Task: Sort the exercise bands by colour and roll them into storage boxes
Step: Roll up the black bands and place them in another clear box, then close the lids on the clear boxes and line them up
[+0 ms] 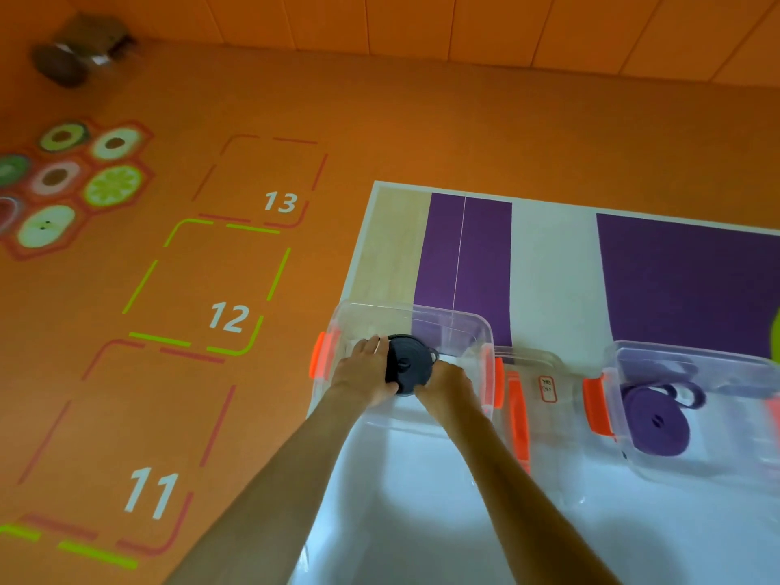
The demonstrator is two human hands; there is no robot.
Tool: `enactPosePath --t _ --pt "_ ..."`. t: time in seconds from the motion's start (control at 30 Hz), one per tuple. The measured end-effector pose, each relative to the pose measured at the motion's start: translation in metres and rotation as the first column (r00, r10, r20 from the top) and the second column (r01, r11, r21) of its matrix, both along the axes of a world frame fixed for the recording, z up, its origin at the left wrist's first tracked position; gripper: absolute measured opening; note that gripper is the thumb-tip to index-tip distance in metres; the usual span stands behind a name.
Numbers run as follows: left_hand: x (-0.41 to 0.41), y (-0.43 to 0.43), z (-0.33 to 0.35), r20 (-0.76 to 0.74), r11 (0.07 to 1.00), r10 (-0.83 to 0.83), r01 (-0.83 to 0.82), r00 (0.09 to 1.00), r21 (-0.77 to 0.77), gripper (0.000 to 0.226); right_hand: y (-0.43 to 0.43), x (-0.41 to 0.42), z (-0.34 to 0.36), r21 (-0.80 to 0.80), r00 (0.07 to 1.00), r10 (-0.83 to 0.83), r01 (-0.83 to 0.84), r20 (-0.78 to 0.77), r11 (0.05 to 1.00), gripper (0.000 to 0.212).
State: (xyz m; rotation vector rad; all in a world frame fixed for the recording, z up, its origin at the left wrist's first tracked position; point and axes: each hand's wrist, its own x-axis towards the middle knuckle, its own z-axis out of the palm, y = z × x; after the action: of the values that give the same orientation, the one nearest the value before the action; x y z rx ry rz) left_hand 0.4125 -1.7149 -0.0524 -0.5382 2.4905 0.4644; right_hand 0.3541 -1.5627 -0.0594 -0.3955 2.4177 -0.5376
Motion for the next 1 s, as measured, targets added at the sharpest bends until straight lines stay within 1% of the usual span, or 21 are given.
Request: enactPosePath --t 0.07,0.1,0.17,0.2,0.27,0.3,0.37,0.4,0.43,0.5,0.57,0.6,0.67,0.7,0.73,0.77,0.8,0.87,0.93,1.0 --pt "0.011 0.01 0.021 -0.096 0.998 -0.046 0.041 0.994 -0.045 0.087 0.024 0.015 0.031 -0.172 0.992 -0.016 -0.005 -0.124 0.985 0.034" --pt "0.018 0.015 0.031 -0.149 0.996 -0.064 0.055 0.987 -0.063 0.082 0.039 0.024 0.047 -0.269 0.977 -0.046 -0.012 -0.21 0.963 0.033" --pt "0.038 0.03 0.049 -0.262 0.996 -0.065 0.049 0.963 -0.068 0.069 0.076 0.046 0.067 -0.423 0.909 -0.142 -0.04 -0.391 0.905 0.027" --pt "0.048 0.039 0.057 -0.354 0.998 -0.044 0.029 0.934 -0.049 0.061 0.095 0.055 0.073 -0.468 0.873 -0.2 -0.037 -0.446 0.883 0.026" --pt "0.071 0.065 0.072 -0.562 0.999 0.026 -0.01 0.827 0.031 0.042 0.136 0.067 0.071 -0.495 0.825 -0.292 0.018 -0.484 0.869 0.024" --pt "0.084 0.081 0.08 -0.636 0.998 0.052 -0.011 0.77 0.068 0.034 0.156 0.073 0.066 -0.493 0.815 -0.333 0.067 -0.475 0.867 0.023" --pt "0.111 0.115 0.09 -0.699 0.995 0.045 0.033 0.714 0.098 0.026 0.195 0.085 0.044 -0.459 0.82 -0.403 0.199 -0.406 0.866 0.025" --pt "0.122 0.134 0.089 -0.698 0.991 0.027 0.071 0.716 0.111 0.023 0.215 0.09 0.031 -0.419 0.827 -0.427 0.264 -0.365 0.869 0.027" --pt "0.13 0.151 0.086 -0.676 0.984 0.013 0.11 0.737 0.14 0.022 0.232 0.094 0.017 -0.373 0.838 -0.438 0.313 -0.324 0.874 0.029" --pt "0.139 0.177 0.072 -0.582 0.96 0.028 0.141 0.813 0.243 0.027 0.253 0.098 -0.004 -0.275 0.869 -0.419 0.348 -0.264 0.896 0.033" --pt "0.136 0.198 0.053 -0.446 0.936 0.083 0.084 0.891 0.343 0.037 0.26 0.095 -0.023 -0.178 0.903 -0.363 0.328 -0.23 0.928 0.04" --pt "0.131 0.205 0.044 -0.367 0.929 0.107 0.039 0.924 0.369 0.042 0.26 0.093 -0.031 -0.132 0.917 -0.348 0.327 -0.195 0.936 0.046" --pt "0.118 0.217 0.023 -0.198 0.929 0.116 -0.036 0.973 0.368 0.054 0.256 0.088 -0.039 -0.059 0.928 -0.363 0.36 -0.081 0.931 0.058" --pt "0.112 0.223 0.013 -0.13 0.929 0.122 -0.067 0.984 0.365 0.06 0.254 0.087 -0.042 -0.033 0.926 -0.377 0.376 -0.024 0.926 0.062" --pt "0.106 0.227 0.001 -0.076 0.917 0.152 -0.111 0.985 0.383 0.065 0.253 0.086 -0.046 -0.027 0.923 -0.385 0.386 0.019 0.922 0.063" --pt "0.102 0.231 -0.007 -0.04 0.888 0.215 -0.178 0.976 0.423 0.07 0.253 0.086 -0.048 -0.039 0.919 -0.392 0.393 0.036 0.919 0.063" --pt "0.099 0.236 -0.015 -0.002 0.841 0.303 -0.267 0.953 0.471 0.074 0.253 0.088 -0.052 -0.061 0.913 -0.405 0.407 0.039 0.911 0.061" --pt "0.095 0.244 -0.023 0.034 0.745 0.439 -0.385 0.898 0.545 0.071 0.256 0.092 -0.058 -0.103 0.887 -0.46 0.462 0.037 0.881 0.056" --pt "0.094 0.252 -0.032 0.03 0.689 0.512 -0.431 0.859 0.582 0.063 0.259 0.093 -0.063 -0.166 0.835 -0.55 0.547 0.031 0.821 0.043" --pt "0.09 0.263 -0.036 0.041 0.589 0.616 -0.495 0.786 0.639 0.063 0.262 0.091 -0.066 -0.261 0.758 -0.652 0.635 0.025 0.728 0.026"
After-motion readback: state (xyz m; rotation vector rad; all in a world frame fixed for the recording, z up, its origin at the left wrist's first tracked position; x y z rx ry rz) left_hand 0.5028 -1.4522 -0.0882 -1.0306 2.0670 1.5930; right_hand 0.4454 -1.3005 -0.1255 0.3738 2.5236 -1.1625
